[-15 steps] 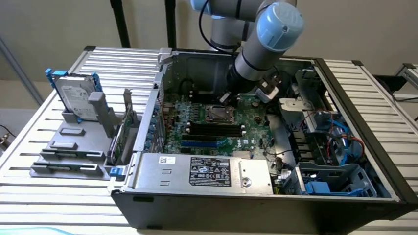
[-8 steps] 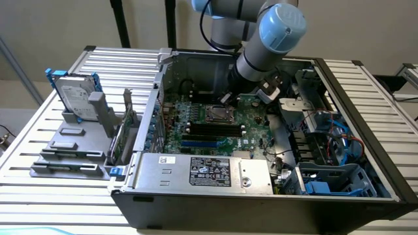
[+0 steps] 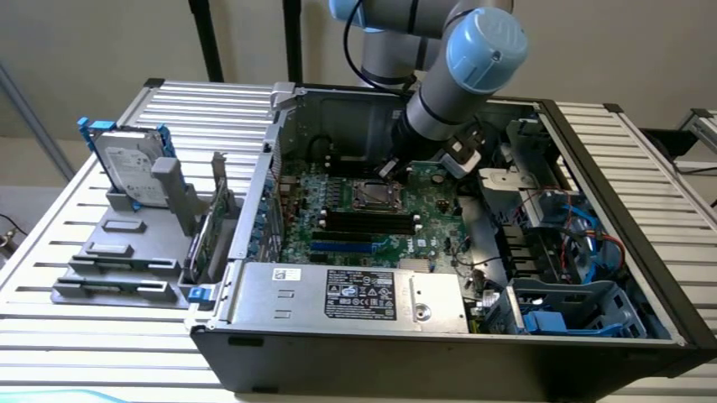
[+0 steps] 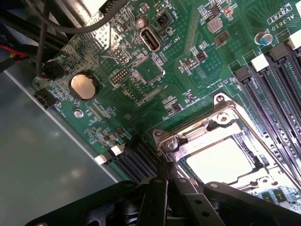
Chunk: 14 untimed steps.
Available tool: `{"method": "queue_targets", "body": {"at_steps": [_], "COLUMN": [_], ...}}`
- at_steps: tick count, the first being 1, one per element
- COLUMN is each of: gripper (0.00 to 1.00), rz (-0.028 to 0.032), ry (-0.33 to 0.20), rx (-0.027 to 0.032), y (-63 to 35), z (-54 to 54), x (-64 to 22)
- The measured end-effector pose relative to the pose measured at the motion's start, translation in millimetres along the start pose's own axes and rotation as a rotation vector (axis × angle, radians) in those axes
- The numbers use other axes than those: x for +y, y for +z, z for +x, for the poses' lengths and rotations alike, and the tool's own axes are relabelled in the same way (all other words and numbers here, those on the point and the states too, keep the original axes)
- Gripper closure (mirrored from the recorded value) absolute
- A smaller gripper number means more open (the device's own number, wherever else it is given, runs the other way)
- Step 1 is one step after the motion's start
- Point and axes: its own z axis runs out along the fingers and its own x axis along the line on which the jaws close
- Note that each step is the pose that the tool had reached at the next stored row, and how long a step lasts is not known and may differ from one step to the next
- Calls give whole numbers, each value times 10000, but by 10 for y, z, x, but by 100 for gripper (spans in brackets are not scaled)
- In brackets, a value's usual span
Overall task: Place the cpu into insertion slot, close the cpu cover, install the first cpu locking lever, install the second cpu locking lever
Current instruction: 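Install the first cpu locking lever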
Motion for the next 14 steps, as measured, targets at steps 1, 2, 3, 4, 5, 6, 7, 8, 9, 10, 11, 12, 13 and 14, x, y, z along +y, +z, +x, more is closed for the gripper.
{"method": "queue_targets", "body": {"at_steps": [1,2,3,4,5,6,7,8,9,10,11,12,13,14], "gripper": [89,89,89,89,89,89,89,89,89,89,89,89,89,89], "rz": [29,49,64,80,98,118,139,161,184,206,224,241,259,273], "ry": [-14,-22,-28,-35,-45,-55,-67,-79,-92,-105,-115,-126,-136,-145], "rx": [27,44,55,69,87,104,126,149,172,195,214,232,251,263], "y": [-1,-1,-2,-1,0,2,3,5,8,11,14,18,23,26], "z": [-3,-7,-10,-12,-15,-17,-19,-21,-23,-25,-27,-29,-31,-33], "x": [2,5,7,9,12,14,16,19,21,23,26,28,31,34]}}
